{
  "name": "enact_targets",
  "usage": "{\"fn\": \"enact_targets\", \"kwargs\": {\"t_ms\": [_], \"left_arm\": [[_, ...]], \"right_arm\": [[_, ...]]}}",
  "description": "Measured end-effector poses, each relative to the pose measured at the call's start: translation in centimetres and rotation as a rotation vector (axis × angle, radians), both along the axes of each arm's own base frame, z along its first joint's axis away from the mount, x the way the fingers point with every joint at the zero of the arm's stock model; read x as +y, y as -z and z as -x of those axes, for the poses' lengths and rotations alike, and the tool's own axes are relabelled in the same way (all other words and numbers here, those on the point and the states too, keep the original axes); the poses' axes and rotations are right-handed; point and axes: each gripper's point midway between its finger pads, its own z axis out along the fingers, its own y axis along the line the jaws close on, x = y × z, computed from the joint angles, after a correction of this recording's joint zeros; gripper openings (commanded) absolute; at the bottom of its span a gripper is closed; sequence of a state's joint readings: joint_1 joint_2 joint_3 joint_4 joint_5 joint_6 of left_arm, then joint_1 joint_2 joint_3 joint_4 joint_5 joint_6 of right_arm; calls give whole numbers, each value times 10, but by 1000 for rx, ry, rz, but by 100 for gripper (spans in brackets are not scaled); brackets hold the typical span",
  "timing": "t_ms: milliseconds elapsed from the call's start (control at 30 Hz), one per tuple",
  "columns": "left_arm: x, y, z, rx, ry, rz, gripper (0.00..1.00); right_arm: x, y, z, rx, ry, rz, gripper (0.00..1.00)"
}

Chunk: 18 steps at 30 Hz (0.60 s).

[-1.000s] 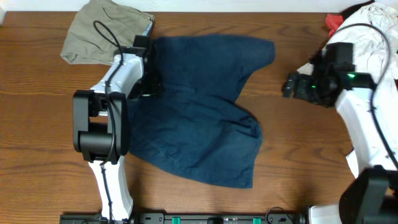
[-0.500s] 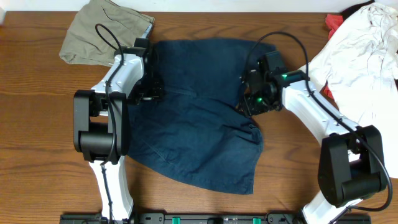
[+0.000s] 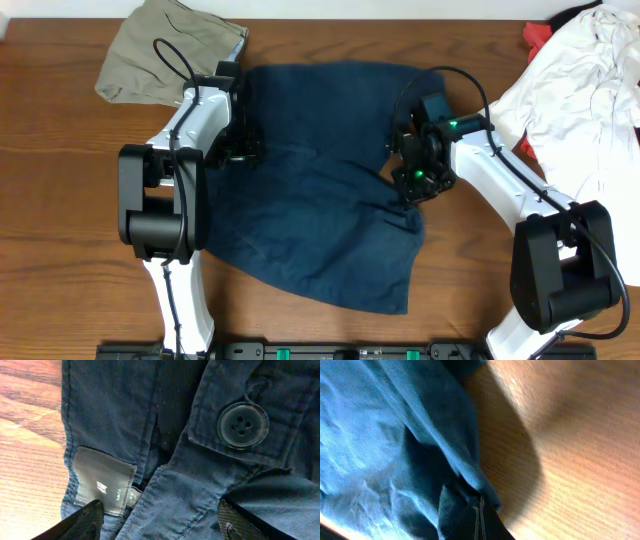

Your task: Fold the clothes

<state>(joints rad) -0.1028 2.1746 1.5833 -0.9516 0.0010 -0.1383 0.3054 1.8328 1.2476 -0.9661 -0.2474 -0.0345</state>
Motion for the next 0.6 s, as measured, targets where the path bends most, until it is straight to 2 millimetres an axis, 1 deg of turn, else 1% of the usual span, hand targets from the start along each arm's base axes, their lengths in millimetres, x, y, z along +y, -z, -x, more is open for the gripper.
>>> {"fn": "enact_targets", "kwargs": {"t_ms": [67, 100, 133, 167, 200, 233, 300, 433, 500, 600], "left_arm": [[0, 0, 0, 0, 0, 0, 75], [0, 0, 0, 0, 0, 0, 75], [0, 0, 0, 0, 0, 0, 75], [0, 0, 0, 0, 0, 0, 75], [0, 0, 0, -1, 0, 0, 75], [0, 0, 0, -1, 0, 0, 75], [0, 0, 0, -1, 0, 0, 75], [0, 0, 0, -1, 0, 0, 75], [0, 0, 0, -1, 0, 0, 75], [0, 0, 0, -1, 0, 0, 75]], "right_arm": [[-4, 1, 1, 5, 10, 21, 1], [-5, 1, 0, 3, 16, 25, 3], [-5, 1, -1, 1, 21, 25, 16], [-4, 1, -2, -2, 29, 19, 38], [-3, 0, -4, -7, 31, 6, 57], [1, -1, -5, -10, 28, -17, 66], [5, -2, -4, -6, 17, -47, 68], [16, -6, 1, 12, -14, -111, 66], [17, -7, 4, 24, -27, -123, 63], [18, -7, 8, 32, -45, -123, 52]]}}
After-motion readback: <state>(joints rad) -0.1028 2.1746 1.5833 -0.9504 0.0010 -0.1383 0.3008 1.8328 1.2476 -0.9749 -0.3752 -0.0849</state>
